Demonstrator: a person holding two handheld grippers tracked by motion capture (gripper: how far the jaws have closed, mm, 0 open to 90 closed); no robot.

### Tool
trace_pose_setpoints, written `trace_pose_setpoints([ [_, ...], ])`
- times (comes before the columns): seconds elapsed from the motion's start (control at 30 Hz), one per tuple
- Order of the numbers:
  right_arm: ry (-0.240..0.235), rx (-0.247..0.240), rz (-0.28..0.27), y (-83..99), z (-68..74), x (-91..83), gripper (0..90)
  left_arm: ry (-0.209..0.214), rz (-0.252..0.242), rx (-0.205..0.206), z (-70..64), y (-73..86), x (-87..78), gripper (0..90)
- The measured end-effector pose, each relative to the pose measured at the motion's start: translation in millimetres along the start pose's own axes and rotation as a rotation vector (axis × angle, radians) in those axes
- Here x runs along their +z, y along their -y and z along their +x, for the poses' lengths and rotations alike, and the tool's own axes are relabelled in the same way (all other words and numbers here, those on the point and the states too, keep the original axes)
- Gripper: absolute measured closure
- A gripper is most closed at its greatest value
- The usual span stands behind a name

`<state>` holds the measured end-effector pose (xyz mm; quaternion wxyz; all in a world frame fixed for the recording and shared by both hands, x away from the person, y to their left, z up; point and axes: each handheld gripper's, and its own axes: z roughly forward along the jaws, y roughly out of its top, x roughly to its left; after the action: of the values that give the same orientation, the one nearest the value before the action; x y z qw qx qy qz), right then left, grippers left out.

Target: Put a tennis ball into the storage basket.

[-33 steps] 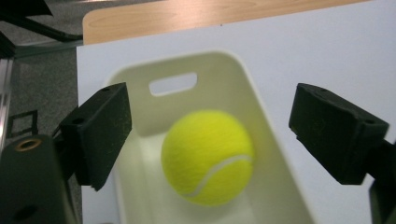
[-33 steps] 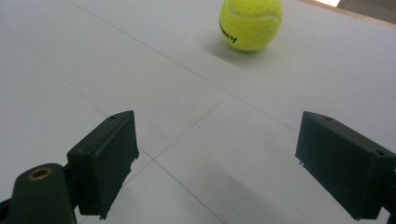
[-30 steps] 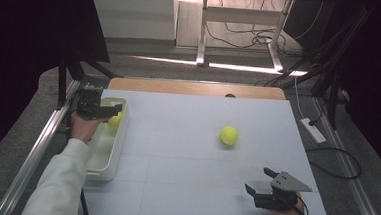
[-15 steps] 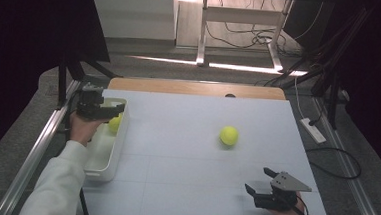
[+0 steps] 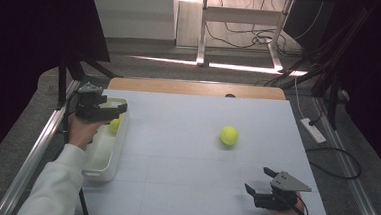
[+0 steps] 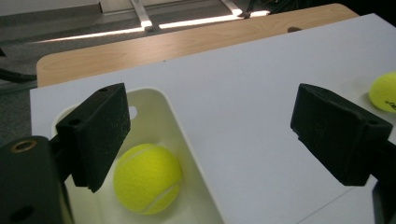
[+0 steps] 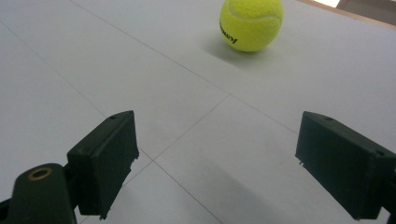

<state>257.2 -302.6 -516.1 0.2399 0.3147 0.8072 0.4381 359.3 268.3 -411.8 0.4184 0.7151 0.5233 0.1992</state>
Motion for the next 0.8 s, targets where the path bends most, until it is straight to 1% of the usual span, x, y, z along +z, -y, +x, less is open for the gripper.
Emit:
trace_pose_setpoints([
  [0.17,-0.002,-0.001,-0.001,-0.1,-0.2,0.3,12.4,0.016,-0.012,0.010,-5.6,0.0,-2.6,12.6],
  [0.23,-0.002,-0.001,-0.002,-0.3,-0.5,0.8,12.4,0.023,-0.018,0.021,-9.1,0.5,-3.8,12.7],
  [0.47,-0.003,-0.002,-0.005,-0.9,0.0,1.0,12.4,0.044,-0.034,0.033,-16.7,3.6,-5.9,12.7],
  [0.67,-0.002,0.005,-0.004,0.0,-1.5,1.9,12.4,0.074,-0.054,0.038,-21.9,6.0,-7.2,12.7],
  [0.73,0.001,0.008,-0.005,-0.1,-2.0,1.8,12.4,0.090,-0.065,0.036,-23.9,6.8,-7.2,12.8],
  [0.8,0.005,0.013,-0.005,0.6,-2.6,1.9,12.4,0.100,-0.070,0.043,-26.6,7.5,-6.6,12.8],
])
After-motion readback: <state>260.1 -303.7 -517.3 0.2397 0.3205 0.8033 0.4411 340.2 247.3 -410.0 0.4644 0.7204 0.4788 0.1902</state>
